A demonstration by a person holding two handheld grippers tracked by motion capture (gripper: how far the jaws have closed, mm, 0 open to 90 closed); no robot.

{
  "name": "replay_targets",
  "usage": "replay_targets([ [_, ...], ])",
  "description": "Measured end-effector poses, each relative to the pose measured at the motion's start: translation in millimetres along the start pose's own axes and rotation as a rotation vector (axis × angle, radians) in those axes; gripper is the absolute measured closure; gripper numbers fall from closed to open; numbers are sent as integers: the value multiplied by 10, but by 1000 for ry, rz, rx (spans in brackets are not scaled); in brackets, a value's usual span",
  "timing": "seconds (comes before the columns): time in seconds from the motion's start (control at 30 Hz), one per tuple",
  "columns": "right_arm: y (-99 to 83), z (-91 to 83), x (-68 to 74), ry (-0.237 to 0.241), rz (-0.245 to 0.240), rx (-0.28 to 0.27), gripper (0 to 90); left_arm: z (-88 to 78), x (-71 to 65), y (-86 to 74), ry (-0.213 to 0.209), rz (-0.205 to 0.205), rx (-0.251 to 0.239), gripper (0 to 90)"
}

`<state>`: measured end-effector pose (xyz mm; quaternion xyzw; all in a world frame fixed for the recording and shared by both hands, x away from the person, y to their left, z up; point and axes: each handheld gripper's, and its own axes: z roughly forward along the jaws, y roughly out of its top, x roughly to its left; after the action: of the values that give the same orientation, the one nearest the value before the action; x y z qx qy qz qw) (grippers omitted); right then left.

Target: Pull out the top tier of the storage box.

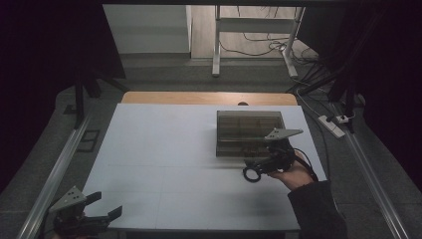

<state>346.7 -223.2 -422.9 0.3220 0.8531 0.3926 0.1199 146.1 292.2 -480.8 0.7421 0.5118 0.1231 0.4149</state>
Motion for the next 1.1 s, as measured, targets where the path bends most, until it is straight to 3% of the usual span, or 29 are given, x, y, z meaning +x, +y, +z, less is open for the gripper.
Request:
replay_targets([
  [0.13, 31, -3, -54, 3, 2, 17, 16, 0, 0, 0, 0, -1, 0, 58],
  [0.3, 102, 6, -126, 10, -14, 43, 143, 0, 1, 1, -1, -1, 0, 58],
  [0.33, 133, 12, -149, 13, -18, 46, 211, -1, 2, 0, -1, -1, 0, 57],
  [0.47, 176, 24, -180, 21, -31, 65, 310, -1, 3, 0, -2, -1, 0, 58],
  [0.5, 201, 35, -205, 28, -54, 76, 398, -1, 3, 0, -1, -1, 0, 58],
  [0.57, 221, 48, -235, 29, -84, 82, 487, -1, 2, -1, -1, -1, -1, 58],
  [0.63, 242, 61, -278, 59, -93, 90, 586, -1, 3, -1, -2, -2, 0, 59],
  [0.73, 264, 85, -351, 96, -90, 98, 668, -1, 4, -1, -3, -1, -1, 60],
  [0.8, 270, 99, -380, 95, -103, 102, 719, -2, 4, -1, -3, -2, -1, 61],
  [1.1, 261, 207, -446, 107, -177, 141, 778, -2, 8, -2, -6, -4, -2, 62],
])
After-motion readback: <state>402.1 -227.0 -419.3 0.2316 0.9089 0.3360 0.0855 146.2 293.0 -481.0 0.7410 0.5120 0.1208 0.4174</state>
